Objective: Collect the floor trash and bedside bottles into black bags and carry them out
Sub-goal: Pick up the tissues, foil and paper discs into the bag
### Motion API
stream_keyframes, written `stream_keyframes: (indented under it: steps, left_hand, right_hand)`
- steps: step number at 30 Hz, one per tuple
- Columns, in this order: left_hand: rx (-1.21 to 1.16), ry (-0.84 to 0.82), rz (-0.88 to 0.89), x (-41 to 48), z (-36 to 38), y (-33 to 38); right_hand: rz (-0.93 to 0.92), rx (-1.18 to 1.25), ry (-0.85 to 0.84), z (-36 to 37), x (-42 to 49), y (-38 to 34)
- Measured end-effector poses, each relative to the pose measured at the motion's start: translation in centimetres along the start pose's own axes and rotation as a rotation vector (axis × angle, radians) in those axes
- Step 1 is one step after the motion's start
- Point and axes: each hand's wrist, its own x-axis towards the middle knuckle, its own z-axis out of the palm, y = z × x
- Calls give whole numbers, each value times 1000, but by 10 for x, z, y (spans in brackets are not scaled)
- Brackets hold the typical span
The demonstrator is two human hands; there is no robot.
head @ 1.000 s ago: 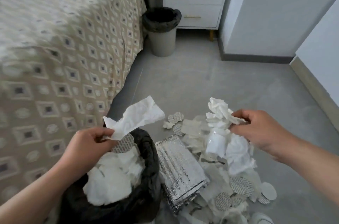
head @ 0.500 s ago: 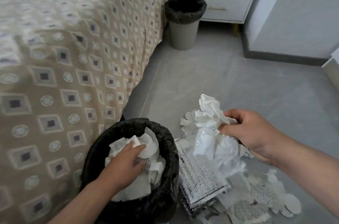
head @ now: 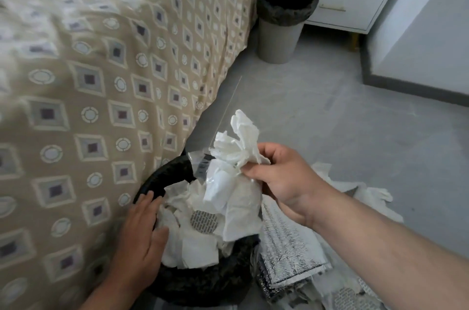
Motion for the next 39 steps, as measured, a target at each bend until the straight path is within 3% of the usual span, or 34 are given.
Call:
stream_keyframes:
  steps: [3,7,10,13,17,24,27,29,32,35,39]
  left_hand:
    - [-197,173,-46,0,2,-7]
    - [-412,209,-141,-2,9,-15]
    - [-468,260,-161,-3,12,-17]
    - [-523,292,-185,-5,14,-17]
    - [-559,284,-239,-5,10,-14]
    - [-494,216,-199,-3,8,-7]
    - [-435,216,-118,1,3,-1]
    - [-274,174,21,7,-1,6]
    - [-74,-53,197,15,2,14]
    - [81,-246,184,23,7,13]
    - [224,-233,114,24,5,15]
  right_hand:
    - [98,153,-22,38,20,5]
    - [106,391,-172,67,39,-11]
    - [61,411,-207,72,49,-22]
    - [71,87,-93,67,56,0]
    - [-6,-707,6,54,57,50]
    - [92,-1457,-326,52,39,102]
    - [121,-1562,-419,54,35,113]
    - [140,-1551,-442,54,34,117]
    - [146,-1480,-444,52,36,116]
    - [157,-1438,-445,46,31,102]
    - [-32,-1328,-389,19,3,74]
